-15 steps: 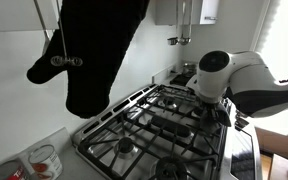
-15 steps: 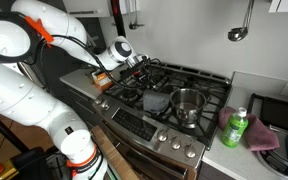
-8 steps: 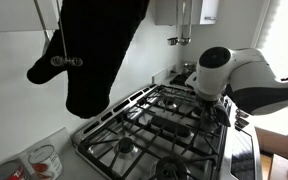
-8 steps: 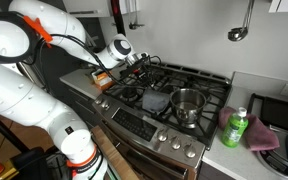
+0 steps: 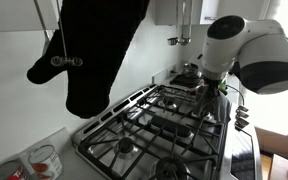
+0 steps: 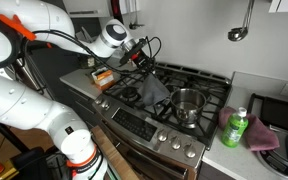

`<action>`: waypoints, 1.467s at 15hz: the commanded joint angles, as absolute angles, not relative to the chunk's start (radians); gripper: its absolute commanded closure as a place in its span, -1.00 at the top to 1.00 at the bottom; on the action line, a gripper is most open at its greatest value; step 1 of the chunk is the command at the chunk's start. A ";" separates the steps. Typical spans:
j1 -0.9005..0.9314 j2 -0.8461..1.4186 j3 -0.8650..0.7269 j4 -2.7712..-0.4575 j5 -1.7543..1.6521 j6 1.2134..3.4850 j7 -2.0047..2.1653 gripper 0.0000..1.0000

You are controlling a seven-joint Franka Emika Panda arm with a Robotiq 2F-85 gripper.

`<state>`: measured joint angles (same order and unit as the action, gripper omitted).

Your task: Move the pot to the right, then remove the cloth from the pot handle and pour water in the pot

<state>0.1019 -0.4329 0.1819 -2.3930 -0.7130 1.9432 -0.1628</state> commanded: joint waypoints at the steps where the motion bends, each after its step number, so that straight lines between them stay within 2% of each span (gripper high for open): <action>1: 0.122 -0.468 0.168 -2.367 -0.746 1.891 -0.203 -0.99; 5: 0.136 -0.474 0.181 -2.307 -0.767 1.894 -0.196 -0.99; 9: 0.194 -0.434 0.200 -2.230 -0.739 1.999 -0.186 -0.99; 16: 0.282 -0.292 0.232 -2.170 -0.439 2.232 -0.172 -0.99; 20: 0.283 -0.233 0.253 -2.162 -0.331 2.240 -0.168 -0.99; 21: 0.281 -0.226 0.254 -2.162 -0.321 2.247 -0.170 -0.45; 22: 0.275 -0.225 0.256 -2.156 -0.320 2.248 -0.157 -0.41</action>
